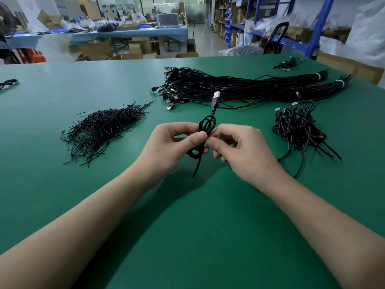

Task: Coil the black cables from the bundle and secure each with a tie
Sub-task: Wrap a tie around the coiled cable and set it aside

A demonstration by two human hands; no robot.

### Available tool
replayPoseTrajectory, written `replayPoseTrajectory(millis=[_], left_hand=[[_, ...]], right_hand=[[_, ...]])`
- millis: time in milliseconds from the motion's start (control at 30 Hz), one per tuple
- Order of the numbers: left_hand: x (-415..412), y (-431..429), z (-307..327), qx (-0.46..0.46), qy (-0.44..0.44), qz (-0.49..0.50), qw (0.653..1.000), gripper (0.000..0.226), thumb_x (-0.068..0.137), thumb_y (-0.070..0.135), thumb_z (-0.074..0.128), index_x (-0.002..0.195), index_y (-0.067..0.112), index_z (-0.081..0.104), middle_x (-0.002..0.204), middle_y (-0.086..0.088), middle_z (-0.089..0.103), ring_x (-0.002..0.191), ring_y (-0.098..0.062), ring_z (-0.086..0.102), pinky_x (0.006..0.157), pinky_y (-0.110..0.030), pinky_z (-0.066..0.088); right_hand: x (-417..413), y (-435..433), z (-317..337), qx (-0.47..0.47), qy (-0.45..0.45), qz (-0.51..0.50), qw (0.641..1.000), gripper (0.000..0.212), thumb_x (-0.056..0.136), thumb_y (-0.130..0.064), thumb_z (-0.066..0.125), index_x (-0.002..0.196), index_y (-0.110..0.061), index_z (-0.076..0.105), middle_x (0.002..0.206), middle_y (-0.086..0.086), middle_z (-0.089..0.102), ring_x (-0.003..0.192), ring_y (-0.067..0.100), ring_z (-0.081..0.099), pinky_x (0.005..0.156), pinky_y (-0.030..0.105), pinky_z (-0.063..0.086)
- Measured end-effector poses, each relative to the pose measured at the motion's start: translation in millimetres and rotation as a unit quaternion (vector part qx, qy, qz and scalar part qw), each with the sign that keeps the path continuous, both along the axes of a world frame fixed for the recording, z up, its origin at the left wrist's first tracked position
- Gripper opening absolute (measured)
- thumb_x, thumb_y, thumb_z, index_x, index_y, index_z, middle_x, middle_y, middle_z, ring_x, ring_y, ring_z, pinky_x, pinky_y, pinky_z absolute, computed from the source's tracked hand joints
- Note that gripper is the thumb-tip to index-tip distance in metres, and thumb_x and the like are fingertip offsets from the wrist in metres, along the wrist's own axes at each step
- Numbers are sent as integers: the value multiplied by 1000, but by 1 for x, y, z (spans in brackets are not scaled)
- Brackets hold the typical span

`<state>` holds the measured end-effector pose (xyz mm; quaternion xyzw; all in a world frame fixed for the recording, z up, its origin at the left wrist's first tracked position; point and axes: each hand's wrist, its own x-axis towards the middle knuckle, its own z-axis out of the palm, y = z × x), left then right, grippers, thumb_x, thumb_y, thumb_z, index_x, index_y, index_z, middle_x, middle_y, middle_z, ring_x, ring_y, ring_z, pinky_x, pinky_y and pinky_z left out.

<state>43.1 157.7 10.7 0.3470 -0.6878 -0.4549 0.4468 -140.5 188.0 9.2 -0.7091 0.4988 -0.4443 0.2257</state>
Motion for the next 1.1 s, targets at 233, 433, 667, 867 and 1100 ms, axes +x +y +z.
replayPoseTrajectory(millis=[233, 433, 667, 867, 1100], left_hand=[[-1, 3, 3, -171, -68, 63, 981, 11, 89, 21, 72, 99, 18, 75, 93, 4, 77, 89, -10, 68, 76, -32, 48], [-1, 5, 4, -377, -171, 68, 908, 14, 92, 13, 73, 103, 19, 79, 100, -5, 56, 90, -20, 54, 81, -26, 42], [-7, 5, 0, -82, 36, 52, 995, 13, 92, 29, 73, 85, 21, 80, 88, 2, 63, 72, -9, 59, 63, -19, 45], [-8, 1, -6, 107, 79, 38, 990, 51, 70, 37, 80, 111, 9, 66, 82, 3, 66, 65, -7, 62, 62, -15, 50], [-6, 1, -5, 16, 17, 29, 999, 23, 76, 30, 77, 97, 20, 77, 88, 2, 78, 79, -5, 68, 70, -18, 53]], right_hand=[[0, 0, 2, 271, -337, 138, 891, 13, 86, -22, 66, 87, -9, 65, 60, 0, 56, 50, 7, 45, 46, 15, 36], [-1, 2, 6, 329, -431, 138, 829, 6, 83, -5, 58, 84, -5, 64, 61, 2, 51, 49, 7, 40, 42, 14, 32], [2, -3, 1, 87, -237, 24, 967, 17, 99, -11, 61, 83, -10, 68, 60, -1, 60, 55, 10, 50, 51, 18, 41], [2, 0, -2, -52, -55, -44, 996, 15, 96, -21, 67, 81, -19, 69, 61, -4, 62, 55, 6, 54, 57, 25, 46], [-2, -2, 0, 60, -41, -1, 997, 19, 100, -22, 62, 83, -13, 65, 59, 0, 57, 55, 8, 45, 54, 23, 38]])
